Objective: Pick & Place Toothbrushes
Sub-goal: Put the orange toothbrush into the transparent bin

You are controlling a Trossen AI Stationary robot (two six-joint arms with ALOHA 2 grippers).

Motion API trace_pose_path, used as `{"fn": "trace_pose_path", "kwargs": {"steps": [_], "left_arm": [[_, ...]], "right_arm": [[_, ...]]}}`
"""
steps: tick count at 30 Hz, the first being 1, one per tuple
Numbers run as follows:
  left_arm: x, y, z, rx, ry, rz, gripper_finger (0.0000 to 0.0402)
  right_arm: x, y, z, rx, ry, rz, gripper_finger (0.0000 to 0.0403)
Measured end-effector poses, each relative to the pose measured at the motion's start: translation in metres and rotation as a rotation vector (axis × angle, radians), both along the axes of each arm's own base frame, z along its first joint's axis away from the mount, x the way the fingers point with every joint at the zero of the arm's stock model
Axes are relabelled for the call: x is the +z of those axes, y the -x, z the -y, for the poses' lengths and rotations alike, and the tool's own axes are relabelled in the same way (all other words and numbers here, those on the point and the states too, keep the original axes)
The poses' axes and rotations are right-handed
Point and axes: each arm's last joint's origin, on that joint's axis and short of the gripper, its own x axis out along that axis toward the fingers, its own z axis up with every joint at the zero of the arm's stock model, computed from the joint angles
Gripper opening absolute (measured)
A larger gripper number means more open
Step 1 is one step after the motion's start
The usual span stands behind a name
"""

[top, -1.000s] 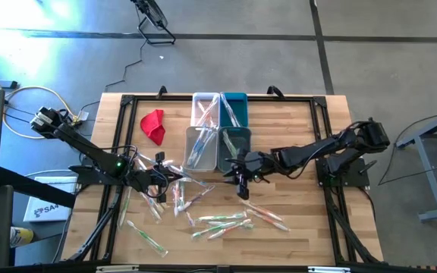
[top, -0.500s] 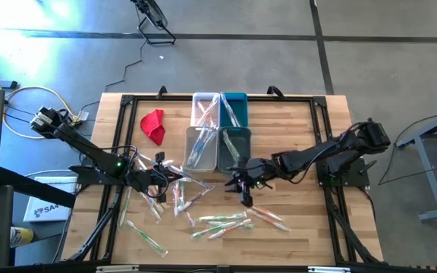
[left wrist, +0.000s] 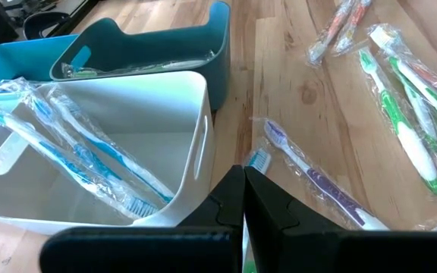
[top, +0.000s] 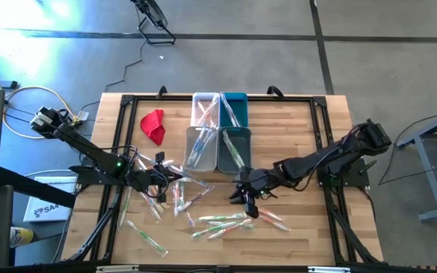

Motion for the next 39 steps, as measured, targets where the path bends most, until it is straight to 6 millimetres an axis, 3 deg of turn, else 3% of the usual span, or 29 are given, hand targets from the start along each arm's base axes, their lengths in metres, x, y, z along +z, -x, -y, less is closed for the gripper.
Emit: {"fn": "trace_pose_path", "kwargs": {"steps": [10,18,27,39], "left_arm": [[0.0,0.0,0.0,0.0,0.0,0.0,0.0003],[0.0,0.0,0.0,0.0,0.0,0.0,0.0003],[0.0,0.0,0.0,0.0,0.0,0.0,0.0003],[0.0,0.0,0.0,-0.001,-0.001,-0.001,0.0003]], "right_arm": [[-0.012,0.014,-0.012,-0.068,0.051,-0.146,0.0007],[-0.019,0.024,-0.018,-0.161,0.044,-0.25,0.0003],[-0.022,0.026,-0.013,-0.277,0.095,-0.265,0.0004],[-0.035,0.03,-0.012,-0.305,0.132,-0.343,0.0004]]}}
